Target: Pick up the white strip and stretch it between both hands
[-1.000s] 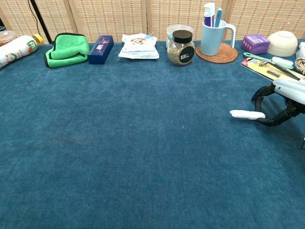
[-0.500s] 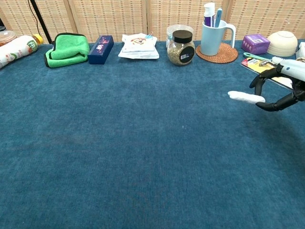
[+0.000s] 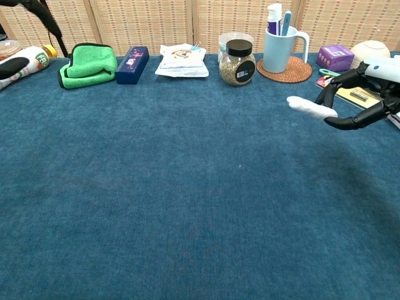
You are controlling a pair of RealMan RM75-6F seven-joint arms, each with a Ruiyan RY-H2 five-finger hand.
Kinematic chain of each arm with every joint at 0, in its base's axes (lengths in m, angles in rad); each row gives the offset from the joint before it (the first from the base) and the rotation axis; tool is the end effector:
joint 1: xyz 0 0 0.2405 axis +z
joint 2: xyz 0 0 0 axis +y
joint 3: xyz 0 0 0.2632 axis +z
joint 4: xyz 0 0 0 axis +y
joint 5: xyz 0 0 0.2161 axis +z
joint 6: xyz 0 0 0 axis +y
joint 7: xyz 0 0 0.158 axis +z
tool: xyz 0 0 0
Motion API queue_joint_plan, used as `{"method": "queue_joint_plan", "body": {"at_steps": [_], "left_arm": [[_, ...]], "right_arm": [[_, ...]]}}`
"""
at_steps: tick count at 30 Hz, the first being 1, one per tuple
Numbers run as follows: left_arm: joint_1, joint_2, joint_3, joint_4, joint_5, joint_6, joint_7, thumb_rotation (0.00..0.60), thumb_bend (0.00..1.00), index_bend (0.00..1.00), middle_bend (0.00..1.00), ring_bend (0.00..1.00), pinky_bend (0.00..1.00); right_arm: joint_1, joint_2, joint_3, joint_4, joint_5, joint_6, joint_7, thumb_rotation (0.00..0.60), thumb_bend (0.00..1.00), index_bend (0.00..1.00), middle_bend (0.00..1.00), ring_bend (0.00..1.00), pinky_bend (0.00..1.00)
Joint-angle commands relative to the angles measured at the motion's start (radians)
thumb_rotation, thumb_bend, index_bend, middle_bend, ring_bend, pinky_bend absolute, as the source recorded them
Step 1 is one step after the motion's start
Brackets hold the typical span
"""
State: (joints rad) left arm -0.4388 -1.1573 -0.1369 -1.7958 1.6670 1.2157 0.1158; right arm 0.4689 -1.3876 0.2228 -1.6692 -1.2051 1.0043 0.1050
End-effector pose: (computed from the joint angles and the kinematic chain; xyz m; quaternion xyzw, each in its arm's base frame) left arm -0.1661 0.2787 0.0980 -0.7352 -0.2810 -0.4762 0.3921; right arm -0.2050 -0.3153 0.0271 0.5845 -0.5662 0.4562 0.3602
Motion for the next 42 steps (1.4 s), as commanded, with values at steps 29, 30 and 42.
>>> {"method": "queue_joint_plan", "body": {"at_steps": [29, 30, 42], "left_arm": [[-0.335, -0.330, -0.032, 0.186, 0.025, -0.237, -0.049, 0.600, 0.38, 0.31, 0.00, 0.00, 0.00], [-0.341, -0.338, -0.035, 0.190, 0.019, -0.241, -0.041, 0.600, 0.38, 0.31, 0.00, 0.00, 0.00], [-0.397, -0.431, -0.058, 0.231, -0.048, -0.261, 0.028, 0.600, 0.38, 0.34, 0.00, 0.00, 0.00]], "right_arm": [[0.073, -0.018, 0.004, -0.081, 0.003, -0.060, 0.054, 0.600, 0.69, 0.66, 0.29, 0.11, 0.00], [0.074, -0.019, 0.003, -0.083, 0.003, -0.060, 0.055, 0.600, 0.69, 0.66, 0.29, 0.11, 0.00], [0.090, -0.029, -0.006, -0.105, 0.007, -0.067, 0.050, 0.600, 0.69, 0.66, 0.29, 0.11, 0.00]]}}
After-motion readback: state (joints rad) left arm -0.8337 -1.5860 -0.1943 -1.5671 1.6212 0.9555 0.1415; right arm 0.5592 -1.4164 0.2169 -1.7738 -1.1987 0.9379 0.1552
